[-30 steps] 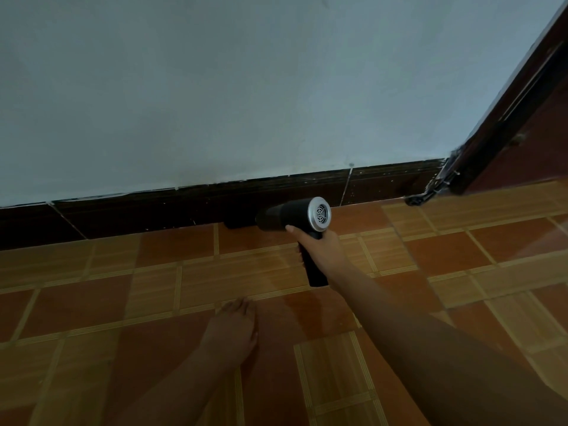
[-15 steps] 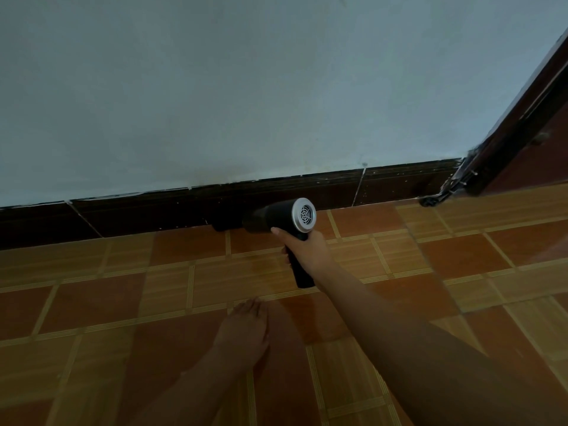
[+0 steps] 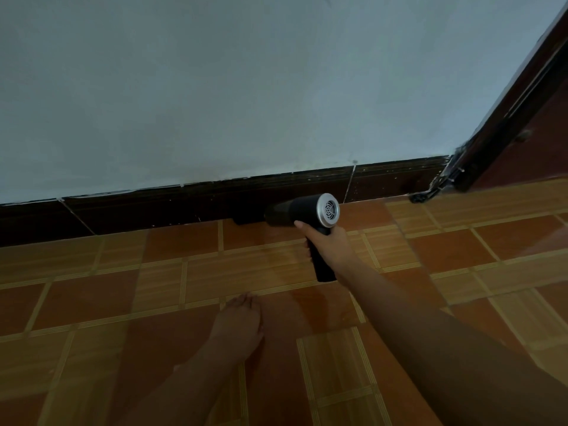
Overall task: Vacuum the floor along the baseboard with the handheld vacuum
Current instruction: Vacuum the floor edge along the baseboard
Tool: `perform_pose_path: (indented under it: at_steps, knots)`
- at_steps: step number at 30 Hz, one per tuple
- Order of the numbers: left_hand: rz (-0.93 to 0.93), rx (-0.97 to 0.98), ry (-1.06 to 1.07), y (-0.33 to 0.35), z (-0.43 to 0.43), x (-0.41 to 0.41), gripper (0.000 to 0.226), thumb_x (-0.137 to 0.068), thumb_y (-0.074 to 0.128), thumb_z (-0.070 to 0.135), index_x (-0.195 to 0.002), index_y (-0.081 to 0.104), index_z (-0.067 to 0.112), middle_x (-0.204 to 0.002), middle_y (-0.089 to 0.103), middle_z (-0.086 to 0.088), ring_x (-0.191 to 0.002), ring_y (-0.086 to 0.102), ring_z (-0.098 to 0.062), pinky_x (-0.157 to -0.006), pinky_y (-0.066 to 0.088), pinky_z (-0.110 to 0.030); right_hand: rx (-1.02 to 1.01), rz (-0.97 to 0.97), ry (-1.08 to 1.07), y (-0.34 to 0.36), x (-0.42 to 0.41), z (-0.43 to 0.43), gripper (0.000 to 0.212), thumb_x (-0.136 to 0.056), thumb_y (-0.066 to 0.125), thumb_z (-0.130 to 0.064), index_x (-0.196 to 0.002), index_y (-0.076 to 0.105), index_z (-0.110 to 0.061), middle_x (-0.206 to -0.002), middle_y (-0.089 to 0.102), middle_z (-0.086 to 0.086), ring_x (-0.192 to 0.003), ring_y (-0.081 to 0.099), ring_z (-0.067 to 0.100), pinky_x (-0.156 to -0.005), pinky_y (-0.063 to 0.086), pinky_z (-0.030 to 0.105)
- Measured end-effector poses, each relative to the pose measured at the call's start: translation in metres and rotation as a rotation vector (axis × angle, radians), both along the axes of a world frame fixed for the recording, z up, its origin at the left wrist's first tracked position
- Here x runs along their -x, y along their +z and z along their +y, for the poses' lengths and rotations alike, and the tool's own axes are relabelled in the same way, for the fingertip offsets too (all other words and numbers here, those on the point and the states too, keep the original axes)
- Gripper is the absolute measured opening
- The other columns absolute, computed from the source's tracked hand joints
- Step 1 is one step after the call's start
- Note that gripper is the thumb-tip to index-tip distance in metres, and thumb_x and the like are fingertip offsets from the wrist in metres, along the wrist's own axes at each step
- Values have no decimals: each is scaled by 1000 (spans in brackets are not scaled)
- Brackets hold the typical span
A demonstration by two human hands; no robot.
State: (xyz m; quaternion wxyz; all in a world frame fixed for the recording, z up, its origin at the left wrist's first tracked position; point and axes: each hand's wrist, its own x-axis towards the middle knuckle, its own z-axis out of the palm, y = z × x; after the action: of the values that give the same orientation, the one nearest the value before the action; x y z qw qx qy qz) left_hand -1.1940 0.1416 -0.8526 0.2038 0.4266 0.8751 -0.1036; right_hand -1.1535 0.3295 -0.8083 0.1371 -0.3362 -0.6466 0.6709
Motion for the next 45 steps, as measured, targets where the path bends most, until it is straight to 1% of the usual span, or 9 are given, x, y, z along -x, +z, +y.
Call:
perform_pose_path:
  at_steps: [11,14,17,27,29,33,39,43,45]
  knots:
    - [40,-10,19,2,2,-4,59,-100,34,30,-148,13,4,-155,20,-10,-143,16,-20,-114,16,-29,-35,-13,-83,5,-30,30,33,-82,70,-26,-107,57,-8,-74,62,7,-65,60,17,-61,50,28]
    - [44,-15,21,2,3,-5,58,-100,34,30,-147,14,5,-155,21,-10,-143,17,-20,-113,18,-29,-11,-3,-102,6,-37,36,23,-83,68,-23,-101,58,-12,-72,61,7,-62,59,16,-58,50,25]
    - [40,-8,31,0,3,-4,58,-99,35,31,-148,15,5,-154,22,-9,-142,18,-21,-113,18,-30,37,29,-93,6,-42,37,22,-84,67,-21,-101,57,-10,-68,59,6,-56,57,14,-53,49,23]
    - [36,-55,38,-2,2,-3,58,-99,35,29,-148,14,6,-154,22,-9,-143,17,-20,-113,18,-29,66,30,-90,-2,-36,33,30,-84,68,-24,-107,56,-7,-68,58,7,-59,58,16,-57,50,28]
    - [35,-67,39,-4,0,-2,58,-99,35,29,-148,14,7,-154,22,-9,-143,17,-20,-113,17,-29,68,29,-87,-4,-33,30,30,-84,68,-24,-105,57,-6,-69,58,7,-59,58,17,-57,50,29]
    - [47,-96,44,-7,-1,-1,53,-100,32,27,-147,17,8,-154,24,-8,-142,19,-19,-113,18,-28,85,29,-78,-6,-26,22,22,-84,68,-25,-93,58,-7,-66,58,6,-57,57,16,-56,50,28]
    - [72,-140,58,-8,1,-3,50,-101,30,25,-146,20,8,-152,27,-8,-141,21,-20,-113,19,-29,86,25,-59,-6,-22,19,26,-85,67,-26,-100,57,-8,-69,59,6,-59,58,15,-57,50,26]
    - [91,-164,18,-9,8,-7,50,-100,30,25,-146,20,9,-153,26,-8,-142,19,-20,-114,16,-32,93,22,-85,-6,-24,22,24,-85,67,-26,-98,58,-8,-69,58,6,-59,57,15,-56,50,25]
    - [86,-187,-7,-10,14,-11,50,-100,30,24,-147,18,8,-153,25,-8,-142,18,-20,-114,13,-30,90,14,-106,-6,-28,26,21,-84,67,-26,-94,58,-9,-70,59,6,-60,57,15,-57,50,26]
